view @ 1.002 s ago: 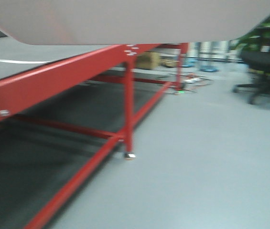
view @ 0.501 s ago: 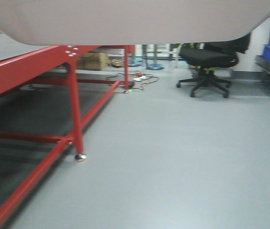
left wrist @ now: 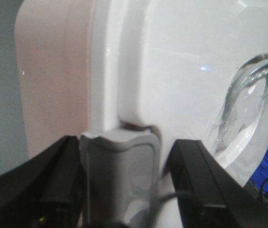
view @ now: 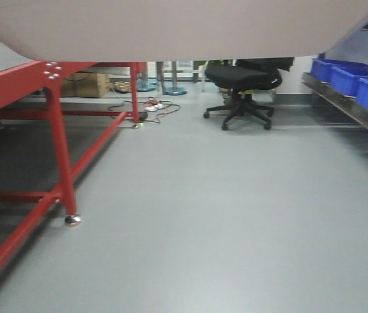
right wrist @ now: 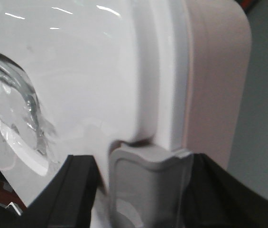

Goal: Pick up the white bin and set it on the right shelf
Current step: 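Carry the bin with both grippers, driving past the red table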

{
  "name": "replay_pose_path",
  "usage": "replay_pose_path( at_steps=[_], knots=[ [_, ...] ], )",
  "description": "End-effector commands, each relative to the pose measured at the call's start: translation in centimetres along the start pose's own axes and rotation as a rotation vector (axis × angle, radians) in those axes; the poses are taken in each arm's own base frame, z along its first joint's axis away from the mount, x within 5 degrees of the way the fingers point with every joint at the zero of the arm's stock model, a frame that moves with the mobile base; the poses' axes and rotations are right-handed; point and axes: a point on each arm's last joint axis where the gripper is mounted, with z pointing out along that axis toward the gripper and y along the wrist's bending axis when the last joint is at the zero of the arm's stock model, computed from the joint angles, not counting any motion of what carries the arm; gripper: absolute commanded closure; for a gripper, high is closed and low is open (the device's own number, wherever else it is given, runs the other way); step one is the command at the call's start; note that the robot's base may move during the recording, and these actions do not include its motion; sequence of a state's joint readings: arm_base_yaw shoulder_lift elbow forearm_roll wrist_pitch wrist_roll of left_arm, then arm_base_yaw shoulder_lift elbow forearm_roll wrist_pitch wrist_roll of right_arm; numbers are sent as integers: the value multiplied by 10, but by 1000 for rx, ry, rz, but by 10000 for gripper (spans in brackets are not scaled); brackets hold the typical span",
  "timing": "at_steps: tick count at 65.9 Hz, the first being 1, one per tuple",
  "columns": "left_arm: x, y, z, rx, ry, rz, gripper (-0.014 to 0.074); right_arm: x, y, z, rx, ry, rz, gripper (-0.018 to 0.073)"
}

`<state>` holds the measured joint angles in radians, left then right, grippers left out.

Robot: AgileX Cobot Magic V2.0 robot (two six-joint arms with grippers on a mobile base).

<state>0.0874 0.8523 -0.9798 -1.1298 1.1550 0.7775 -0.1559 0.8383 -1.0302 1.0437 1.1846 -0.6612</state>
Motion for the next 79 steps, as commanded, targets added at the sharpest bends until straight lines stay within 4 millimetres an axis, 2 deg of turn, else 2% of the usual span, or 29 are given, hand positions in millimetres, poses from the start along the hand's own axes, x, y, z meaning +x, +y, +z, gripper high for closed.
replay_pose_path(
  at_steps=[1, 79],
  knots=[
    [-9, -34, -9, 256, -32, -2, 390, -10, 27, -8, -207, -64, 12, 252],
    [-9, -34, -9, 256, -32, -2, 390, -10, 27, -8, -207, -64, 12, 252]
  ],
)
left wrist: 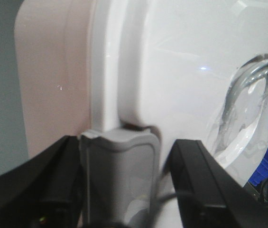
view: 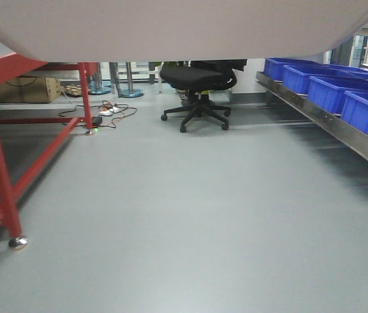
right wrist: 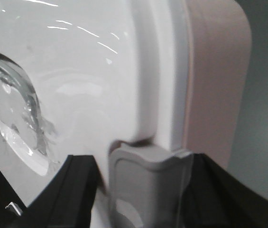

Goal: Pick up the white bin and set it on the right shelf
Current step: 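Carry the bin with both grippers, driving past the red table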

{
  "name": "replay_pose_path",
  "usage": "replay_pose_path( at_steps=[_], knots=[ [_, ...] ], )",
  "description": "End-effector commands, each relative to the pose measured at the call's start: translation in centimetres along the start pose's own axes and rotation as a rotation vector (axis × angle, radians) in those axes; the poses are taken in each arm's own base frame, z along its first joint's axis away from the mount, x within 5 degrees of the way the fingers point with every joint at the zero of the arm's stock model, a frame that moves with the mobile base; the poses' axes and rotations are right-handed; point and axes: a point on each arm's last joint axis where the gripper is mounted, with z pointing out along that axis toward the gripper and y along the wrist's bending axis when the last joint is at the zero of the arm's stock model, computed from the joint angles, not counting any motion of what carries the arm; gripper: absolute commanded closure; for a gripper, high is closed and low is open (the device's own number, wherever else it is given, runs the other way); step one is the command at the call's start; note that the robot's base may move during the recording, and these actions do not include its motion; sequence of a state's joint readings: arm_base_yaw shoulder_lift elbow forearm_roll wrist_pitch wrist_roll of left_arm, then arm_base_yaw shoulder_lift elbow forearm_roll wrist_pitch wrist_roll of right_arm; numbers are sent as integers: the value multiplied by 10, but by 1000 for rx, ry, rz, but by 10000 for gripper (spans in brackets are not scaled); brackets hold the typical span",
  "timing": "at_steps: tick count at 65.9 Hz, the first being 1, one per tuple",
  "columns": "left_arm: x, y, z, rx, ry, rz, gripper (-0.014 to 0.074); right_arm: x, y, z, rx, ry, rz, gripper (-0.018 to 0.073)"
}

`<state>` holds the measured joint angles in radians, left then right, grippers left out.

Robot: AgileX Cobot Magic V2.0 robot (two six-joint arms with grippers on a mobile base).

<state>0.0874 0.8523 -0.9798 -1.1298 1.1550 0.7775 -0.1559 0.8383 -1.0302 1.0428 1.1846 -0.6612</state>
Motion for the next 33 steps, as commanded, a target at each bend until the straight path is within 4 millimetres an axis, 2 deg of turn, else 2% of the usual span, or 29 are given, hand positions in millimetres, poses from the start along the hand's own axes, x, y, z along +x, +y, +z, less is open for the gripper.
replay_pose_path(
  at_steps=[1, 33],
  knots=[
    [-9, -34, -9, 256, -32, -2, 390, -10, 27, -8, -208, -64, 12, 252],
    [-9, -34, -9, 256, -32, -2, 390, -10, 27, -8, -208, -64, 12, 252]
  ],
)
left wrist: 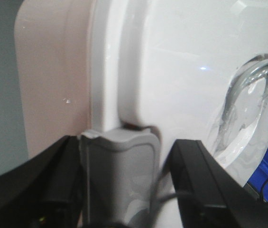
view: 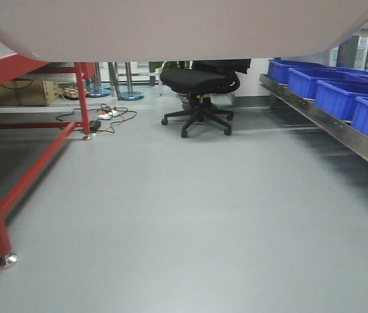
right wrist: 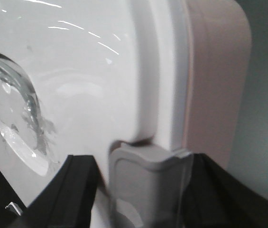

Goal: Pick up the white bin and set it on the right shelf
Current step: 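Carry the bin with both grippers, driving past the red table, then carry the bin with both grippers toward the steel rack of blue crates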

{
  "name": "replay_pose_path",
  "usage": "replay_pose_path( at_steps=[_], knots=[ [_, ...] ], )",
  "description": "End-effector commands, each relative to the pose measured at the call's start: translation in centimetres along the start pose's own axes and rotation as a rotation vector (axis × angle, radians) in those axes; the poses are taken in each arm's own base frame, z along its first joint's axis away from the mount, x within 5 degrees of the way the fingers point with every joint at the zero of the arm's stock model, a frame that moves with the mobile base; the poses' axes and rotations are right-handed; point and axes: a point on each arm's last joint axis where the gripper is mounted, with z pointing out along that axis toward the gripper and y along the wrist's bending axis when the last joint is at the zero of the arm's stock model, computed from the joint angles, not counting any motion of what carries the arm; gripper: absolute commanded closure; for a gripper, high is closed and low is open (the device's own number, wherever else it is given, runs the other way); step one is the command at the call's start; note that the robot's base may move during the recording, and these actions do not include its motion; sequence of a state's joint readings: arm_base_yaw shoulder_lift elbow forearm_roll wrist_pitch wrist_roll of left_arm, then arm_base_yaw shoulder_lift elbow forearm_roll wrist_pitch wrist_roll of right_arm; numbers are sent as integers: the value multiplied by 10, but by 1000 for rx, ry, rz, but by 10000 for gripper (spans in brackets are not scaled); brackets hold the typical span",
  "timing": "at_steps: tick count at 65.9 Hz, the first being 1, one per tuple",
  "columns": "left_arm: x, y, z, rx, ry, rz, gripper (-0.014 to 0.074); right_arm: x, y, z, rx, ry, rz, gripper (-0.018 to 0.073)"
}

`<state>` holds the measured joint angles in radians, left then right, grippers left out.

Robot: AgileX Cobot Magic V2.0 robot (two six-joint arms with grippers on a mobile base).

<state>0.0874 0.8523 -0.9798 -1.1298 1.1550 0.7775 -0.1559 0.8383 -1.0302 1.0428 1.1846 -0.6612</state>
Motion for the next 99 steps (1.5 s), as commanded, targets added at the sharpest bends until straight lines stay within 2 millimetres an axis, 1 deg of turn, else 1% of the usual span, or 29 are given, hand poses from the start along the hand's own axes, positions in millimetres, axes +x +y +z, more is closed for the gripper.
replay_pose_path(
  at_steps=[1, 99],
  knots=[
    [-9, -34, -9, 256, -32, -2, 390, -10, 27, -8, -208, -64, 12, 252],
    [-9, -34, -9, 256, -32, -2, 390, -10, 27, -8, -208, -64, 12, 252]
  ],
)
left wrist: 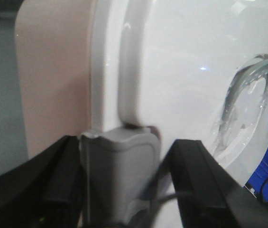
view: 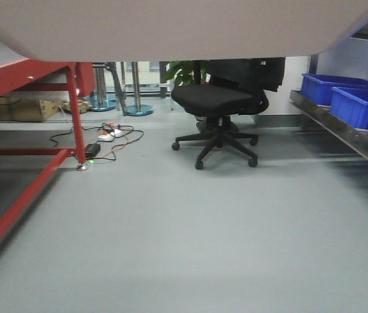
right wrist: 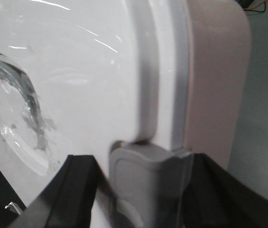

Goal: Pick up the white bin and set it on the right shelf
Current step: 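Carry the bin with both grippers toward the steel rack of blue crates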

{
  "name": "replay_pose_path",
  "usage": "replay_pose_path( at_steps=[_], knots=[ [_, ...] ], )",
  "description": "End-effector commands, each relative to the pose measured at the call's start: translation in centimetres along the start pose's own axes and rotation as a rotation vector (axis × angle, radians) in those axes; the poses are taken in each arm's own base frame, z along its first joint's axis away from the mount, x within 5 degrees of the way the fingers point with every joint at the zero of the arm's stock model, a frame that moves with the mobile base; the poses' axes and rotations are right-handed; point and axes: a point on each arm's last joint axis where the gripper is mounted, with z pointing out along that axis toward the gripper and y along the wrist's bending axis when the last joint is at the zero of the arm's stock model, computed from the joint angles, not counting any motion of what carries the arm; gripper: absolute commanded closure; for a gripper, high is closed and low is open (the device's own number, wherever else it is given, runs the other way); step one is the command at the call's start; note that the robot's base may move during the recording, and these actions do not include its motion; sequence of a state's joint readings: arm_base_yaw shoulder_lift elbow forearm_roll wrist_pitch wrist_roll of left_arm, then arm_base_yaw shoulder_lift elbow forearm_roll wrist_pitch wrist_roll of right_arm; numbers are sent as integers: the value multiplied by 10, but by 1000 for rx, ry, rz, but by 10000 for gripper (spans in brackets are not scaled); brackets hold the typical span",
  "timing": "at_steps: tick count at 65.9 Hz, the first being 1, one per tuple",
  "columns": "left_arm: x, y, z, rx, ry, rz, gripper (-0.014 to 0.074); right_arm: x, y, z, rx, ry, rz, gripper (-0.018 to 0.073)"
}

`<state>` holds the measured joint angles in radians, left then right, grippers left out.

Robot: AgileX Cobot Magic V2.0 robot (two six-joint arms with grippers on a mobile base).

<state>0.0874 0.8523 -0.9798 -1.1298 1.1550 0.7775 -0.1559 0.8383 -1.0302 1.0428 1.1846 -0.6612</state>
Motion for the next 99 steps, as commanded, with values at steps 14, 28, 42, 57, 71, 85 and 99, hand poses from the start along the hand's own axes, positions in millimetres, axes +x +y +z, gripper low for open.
replay_pose_path(
  at_steps=[14, 28, 42, 57, 71, 85, 99],
  knots=[
    [-9, -34, -9, 256, -32, -2, 390, -10, 27, -8, -208, -65, 12, 252],
    [-9, -34, -9, 256, -32, -2, 390, -10, 27, -8, -208, -65, 12, 252],
    [-9, -34, -9, 256, -32, -2, 390, -10, 27, -8, -207, -65, 13, 252],
    [-9, -34, -9, 256, -32, -2, 390, -10, 27, -8, -207, -65, 13, 252],
    [-9, -34, -9, 256, -32, -2, 390, -10, 27, -8, -207, -65, 13, 252],
    [-9, -34, -9, 256, -32, -2, 390, -10, 27, -8, -207, -65, 13, 252],
    [-9, -34, -9, 256, -32, -2, 390, -10, 27, -8, -208, -65, 12, 252]
  ],
)
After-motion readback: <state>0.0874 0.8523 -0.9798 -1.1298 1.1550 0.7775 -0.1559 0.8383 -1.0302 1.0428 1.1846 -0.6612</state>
